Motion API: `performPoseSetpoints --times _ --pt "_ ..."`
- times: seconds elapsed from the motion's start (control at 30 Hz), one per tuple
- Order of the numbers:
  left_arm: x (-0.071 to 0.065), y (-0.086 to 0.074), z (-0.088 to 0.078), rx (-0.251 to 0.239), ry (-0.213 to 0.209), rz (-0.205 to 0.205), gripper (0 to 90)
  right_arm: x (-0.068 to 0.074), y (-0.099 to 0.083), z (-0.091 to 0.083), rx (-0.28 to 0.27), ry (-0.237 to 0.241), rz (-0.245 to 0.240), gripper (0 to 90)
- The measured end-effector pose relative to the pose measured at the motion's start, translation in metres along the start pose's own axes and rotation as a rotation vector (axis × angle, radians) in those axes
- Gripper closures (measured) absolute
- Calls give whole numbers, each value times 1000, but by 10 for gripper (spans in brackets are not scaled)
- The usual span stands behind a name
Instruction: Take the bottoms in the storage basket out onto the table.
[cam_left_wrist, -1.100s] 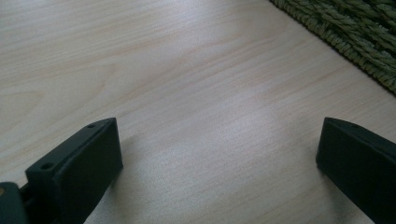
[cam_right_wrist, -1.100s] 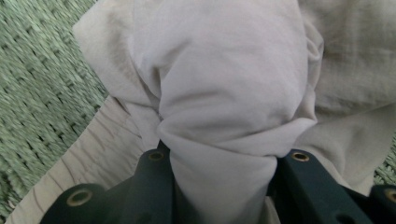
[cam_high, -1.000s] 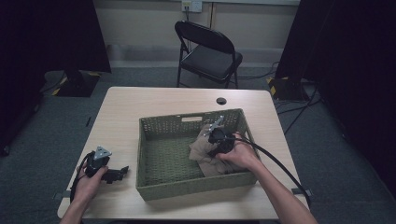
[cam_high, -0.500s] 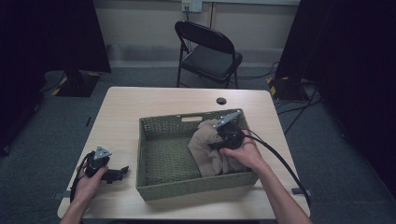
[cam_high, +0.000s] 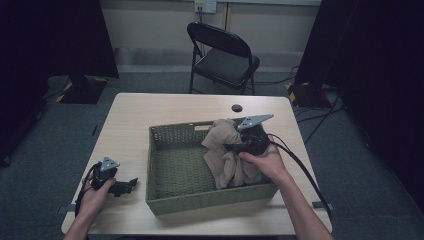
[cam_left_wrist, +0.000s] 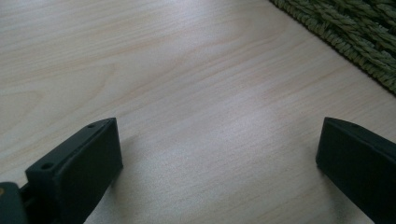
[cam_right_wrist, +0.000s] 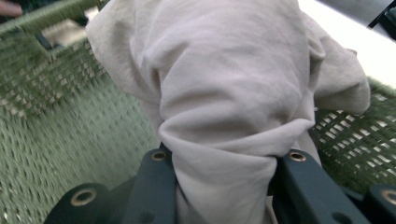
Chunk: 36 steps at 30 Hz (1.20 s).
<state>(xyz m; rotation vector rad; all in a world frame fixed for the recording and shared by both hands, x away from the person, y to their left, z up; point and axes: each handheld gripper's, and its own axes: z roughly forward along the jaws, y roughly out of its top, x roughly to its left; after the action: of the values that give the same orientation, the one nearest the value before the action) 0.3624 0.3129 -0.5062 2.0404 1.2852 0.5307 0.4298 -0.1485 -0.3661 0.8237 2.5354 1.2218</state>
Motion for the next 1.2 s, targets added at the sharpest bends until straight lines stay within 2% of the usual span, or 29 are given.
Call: performPoseSetpoints --times 0.17,0.23,0.53,0.77,1.2 --pt "0 0 0 0 0 0 0 1 4 -11 -66 -7 2 690" --pt "0 0 0 0 1 -1 0 2 5 -12 -73 -11 3 690" --pt "0 0 0 0 0 0 0 9 15 -28 -175 -17 -3 690" --pt "0 0 0 0 1 -1 0 9 19 -36 -225 -15 2 691" --pt "0 0 0 0 0 0 0 8 21 -48 -277 -6 21 690"
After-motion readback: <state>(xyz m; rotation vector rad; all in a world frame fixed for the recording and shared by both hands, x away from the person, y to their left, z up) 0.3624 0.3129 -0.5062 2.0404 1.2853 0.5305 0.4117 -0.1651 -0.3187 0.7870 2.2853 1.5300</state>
